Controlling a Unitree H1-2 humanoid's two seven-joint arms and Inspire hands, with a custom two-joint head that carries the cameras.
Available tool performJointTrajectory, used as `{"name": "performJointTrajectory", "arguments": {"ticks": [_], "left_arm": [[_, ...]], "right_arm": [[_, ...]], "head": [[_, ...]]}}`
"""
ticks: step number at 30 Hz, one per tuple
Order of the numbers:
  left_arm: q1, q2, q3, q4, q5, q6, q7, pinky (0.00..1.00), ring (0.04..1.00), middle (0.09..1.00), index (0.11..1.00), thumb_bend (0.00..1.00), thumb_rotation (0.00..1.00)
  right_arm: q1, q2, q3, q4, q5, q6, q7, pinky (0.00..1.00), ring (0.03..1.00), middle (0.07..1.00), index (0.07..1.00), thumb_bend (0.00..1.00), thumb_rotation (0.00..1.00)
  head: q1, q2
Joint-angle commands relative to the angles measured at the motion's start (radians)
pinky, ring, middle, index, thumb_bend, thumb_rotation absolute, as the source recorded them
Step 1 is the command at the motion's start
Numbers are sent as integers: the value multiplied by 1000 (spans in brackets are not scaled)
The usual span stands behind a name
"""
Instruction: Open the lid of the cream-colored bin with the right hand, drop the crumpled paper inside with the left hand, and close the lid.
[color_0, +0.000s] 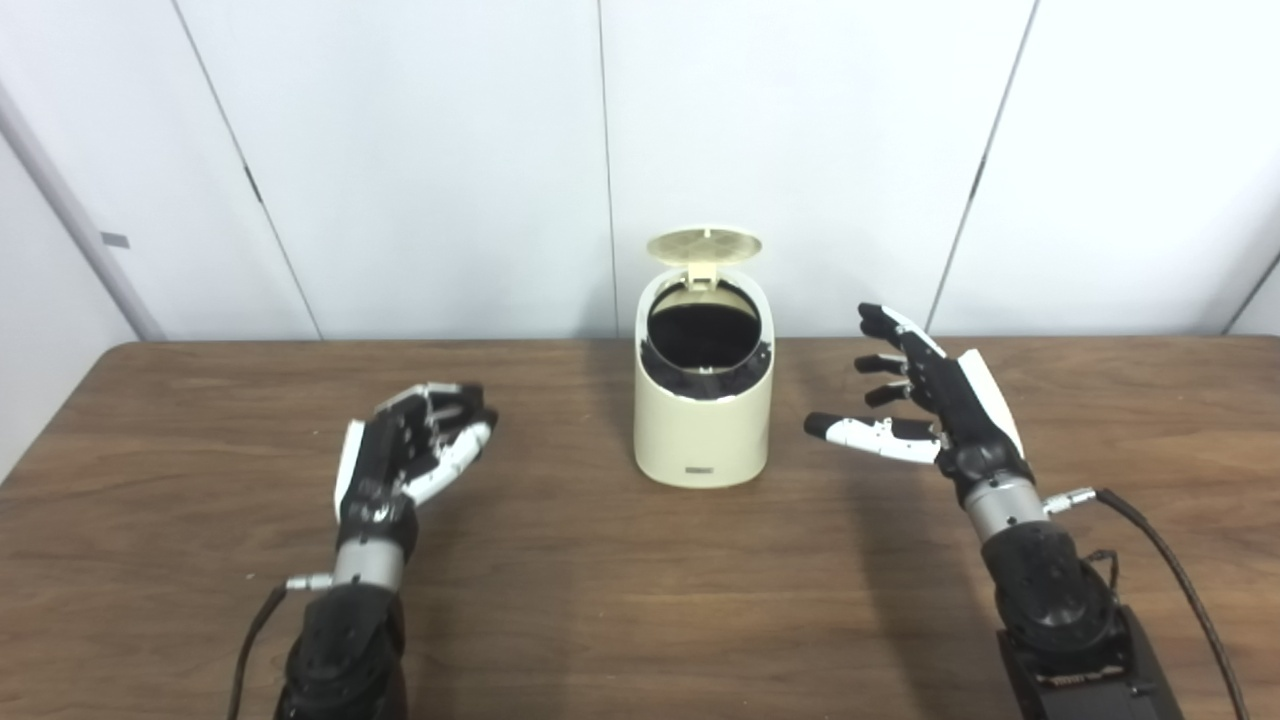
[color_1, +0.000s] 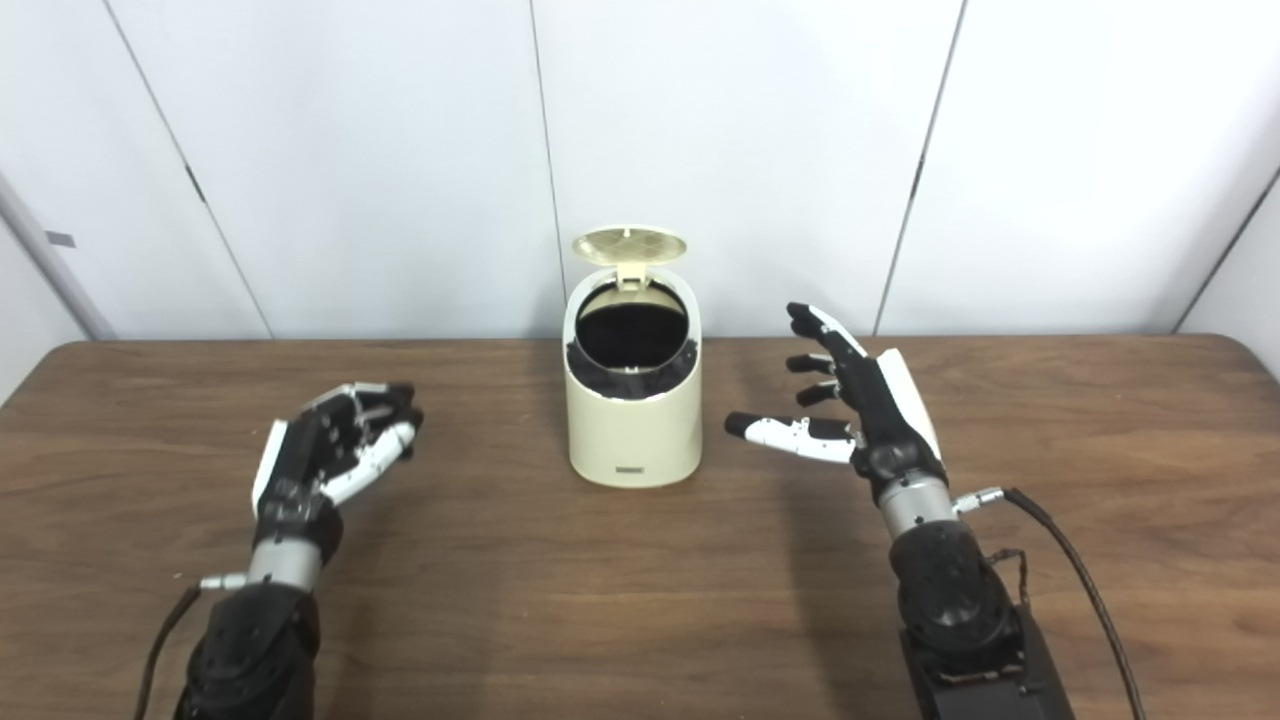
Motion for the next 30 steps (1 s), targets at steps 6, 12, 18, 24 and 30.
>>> {"name": "performJointTrajectory", "arguments": {"ticks": [6, 12, 18, 24, 30], "left_arm": [[-14, 31, -44, -4, 2, -46, 19, 512, 647, 704, 498, 500, 76], [-15, 43, -59, 5, -4, -49, 22, 522, 654, 711, 730, 567, 205], [-15, 51, -72, 9, -1, -44, 24, 518, 654, 710, 739, 582, 217], [-10, 45, -78, 6, -10, -37, 23, 523, 658, 709, 753, 578, 206], [-10, 44, -89, 9, 5, -37, 34, 526, 660, 713, 755, 578, 224]], "right_arm": [[-46, -8, -10, -32, 10, -57, -5, 647, 797, 901, 882, 685, 477], [-102, -37, 2, -20, -12, -67, 7, 692, 823, 916, 883, 709, 483], [-155, -62, 25, -37, -42, -48, 33, 788, 877, 928, 880, 742, 455], [-210, -77, 46, -42, -83, -41, 61, 824, 895, 930, 890, 759, 484], [-273, -98, 73, -25, -99, -43, 123, 848, 926, 957, 921, 754, 515]], "head": [[-10, -21], [-13, -19], [-14, -20], [-16, -19], [-14, -20]]}}
